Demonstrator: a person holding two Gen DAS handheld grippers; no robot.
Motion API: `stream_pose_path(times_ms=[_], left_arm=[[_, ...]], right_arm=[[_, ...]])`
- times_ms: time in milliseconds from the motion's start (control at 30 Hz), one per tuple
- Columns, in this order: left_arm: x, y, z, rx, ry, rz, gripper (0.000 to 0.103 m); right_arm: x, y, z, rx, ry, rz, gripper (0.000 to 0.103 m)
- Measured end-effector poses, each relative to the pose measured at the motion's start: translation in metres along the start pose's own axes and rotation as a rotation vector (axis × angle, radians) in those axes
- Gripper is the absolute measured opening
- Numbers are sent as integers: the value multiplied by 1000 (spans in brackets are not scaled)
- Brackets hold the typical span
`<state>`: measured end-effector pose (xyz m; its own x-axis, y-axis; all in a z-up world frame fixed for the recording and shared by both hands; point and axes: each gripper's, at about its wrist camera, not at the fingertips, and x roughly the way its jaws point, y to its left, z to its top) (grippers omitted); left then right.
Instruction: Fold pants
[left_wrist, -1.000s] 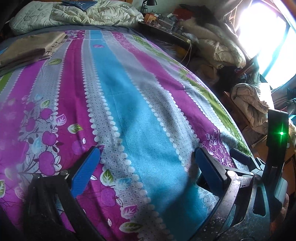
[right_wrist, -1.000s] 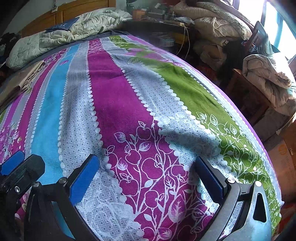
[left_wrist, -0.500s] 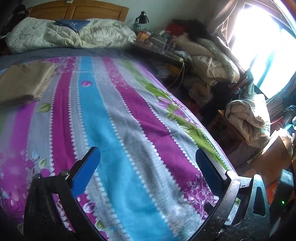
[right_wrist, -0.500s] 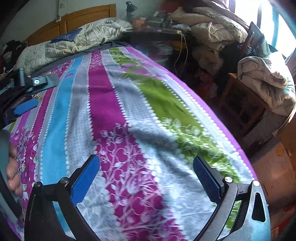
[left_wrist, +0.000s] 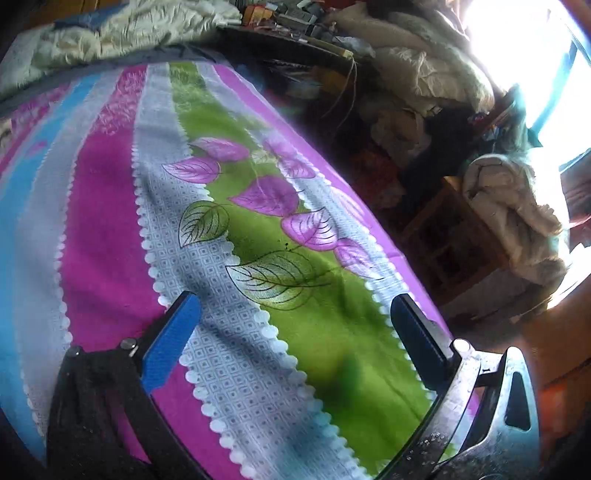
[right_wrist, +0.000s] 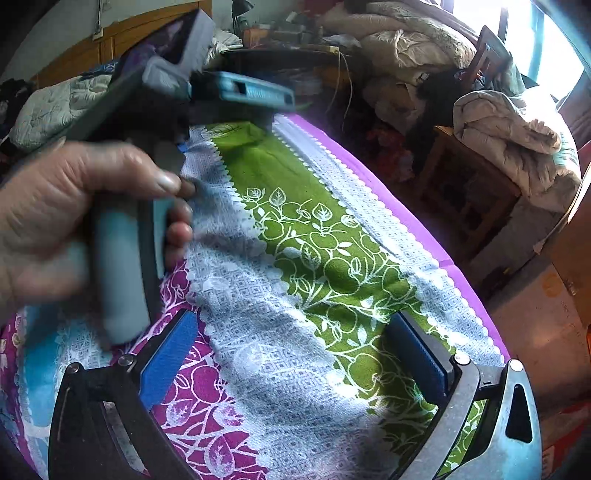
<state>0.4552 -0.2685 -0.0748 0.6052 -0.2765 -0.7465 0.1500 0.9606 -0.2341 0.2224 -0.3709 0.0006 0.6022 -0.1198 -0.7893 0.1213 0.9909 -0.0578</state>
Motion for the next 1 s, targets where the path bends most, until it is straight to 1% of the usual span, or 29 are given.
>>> stream_pose_path(times_ms=[67,100,133,200,267,333,400,533,633,900,1000], left_arm=[[5,-16,-3,79,20,114,103],[5,-18,-4,91,27,140,103],[4,-17,-5,92,28,148,103],[1,-16,-5,83,31,145,103],[-1,-15,-6,77,29,139,103],[0,-18,-6,85,31,150,103],[-3,-15,-7,84,35,146,103],[0,-19,-6,93,38,147,103],[0,-18,-5,94,36,145,103],[1,-19,-4,93,36,146,103],[1,-19,-5,92,37,146,103]], right_arm=[[-1,-5,0,27,-9,22,103],[0,-6,0,30,-6,22,103],[1,-4,1,21,0,11,103],[3,4,2,-15,10,-27,103],[2,5,0,-19,11,-25,103],[-1,4,-2,-21,9,-8,103],[-4,7,-5,-26,10,-13,103],[4,5,-1,-20,23,-15,103],[5,11,1,-43,25,-45,103],[9,17,7,-70,27,-61,103],[5,21,7,-92,24,-98,103]])
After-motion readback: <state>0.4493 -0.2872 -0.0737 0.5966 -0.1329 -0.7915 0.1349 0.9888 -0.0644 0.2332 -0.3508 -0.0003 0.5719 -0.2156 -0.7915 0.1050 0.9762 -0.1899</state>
